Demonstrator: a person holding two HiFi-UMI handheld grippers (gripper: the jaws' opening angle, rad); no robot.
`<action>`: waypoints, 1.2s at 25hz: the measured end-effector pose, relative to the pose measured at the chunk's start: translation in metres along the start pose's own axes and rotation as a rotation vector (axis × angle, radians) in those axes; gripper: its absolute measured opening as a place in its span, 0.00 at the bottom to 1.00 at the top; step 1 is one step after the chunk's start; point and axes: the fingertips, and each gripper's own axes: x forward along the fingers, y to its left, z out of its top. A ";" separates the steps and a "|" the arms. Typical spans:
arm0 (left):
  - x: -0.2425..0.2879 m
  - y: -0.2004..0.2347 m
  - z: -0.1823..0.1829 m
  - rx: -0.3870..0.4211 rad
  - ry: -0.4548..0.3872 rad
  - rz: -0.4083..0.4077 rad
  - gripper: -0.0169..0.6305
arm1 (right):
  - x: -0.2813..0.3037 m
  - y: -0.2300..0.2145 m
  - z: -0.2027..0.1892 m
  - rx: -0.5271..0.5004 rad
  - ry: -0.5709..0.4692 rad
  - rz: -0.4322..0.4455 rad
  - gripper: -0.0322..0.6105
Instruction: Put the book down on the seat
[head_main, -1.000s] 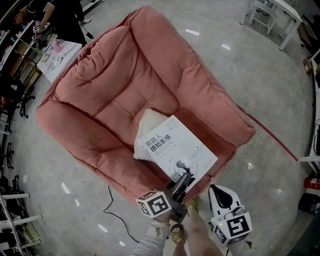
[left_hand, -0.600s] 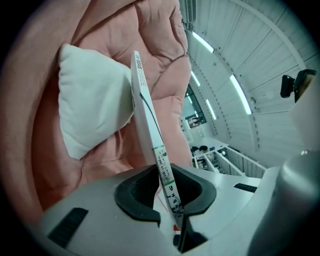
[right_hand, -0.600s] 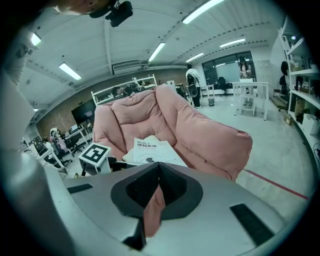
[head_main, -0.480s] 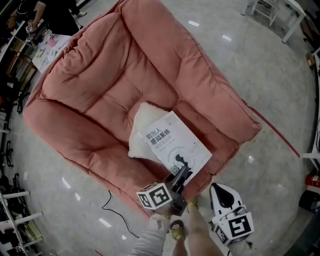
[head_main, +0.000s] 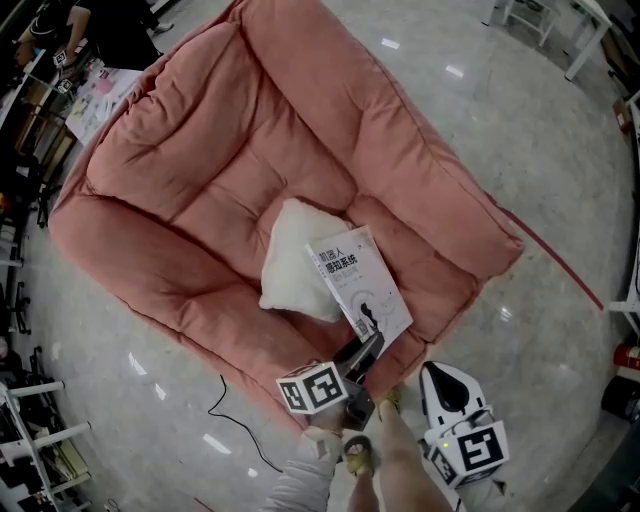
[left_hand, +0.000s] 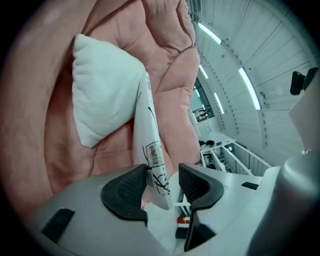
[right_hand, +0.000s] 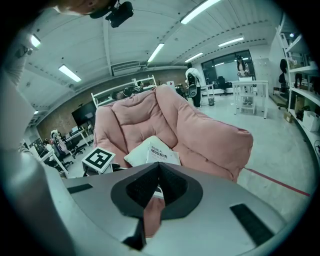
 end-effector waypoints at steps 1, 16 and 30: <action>-0.001 -0.001 -0.001 0.000 -0.002 0.004 0.33 | -0.001 0.000 0.000 0.000 -0.002 0.000 0.06; -0.059 -0.049 -0.006 0.080 -0.060 0.010 0.32 | -0.036 0.025 0.013 -0.012 -0.051 0.008 0.06; -0.155 -0.135 -0.045 0.294 -0.126 0.002 0.04 | -0.103 0.070 0.017 -0.051 -0.084 0.023 0.06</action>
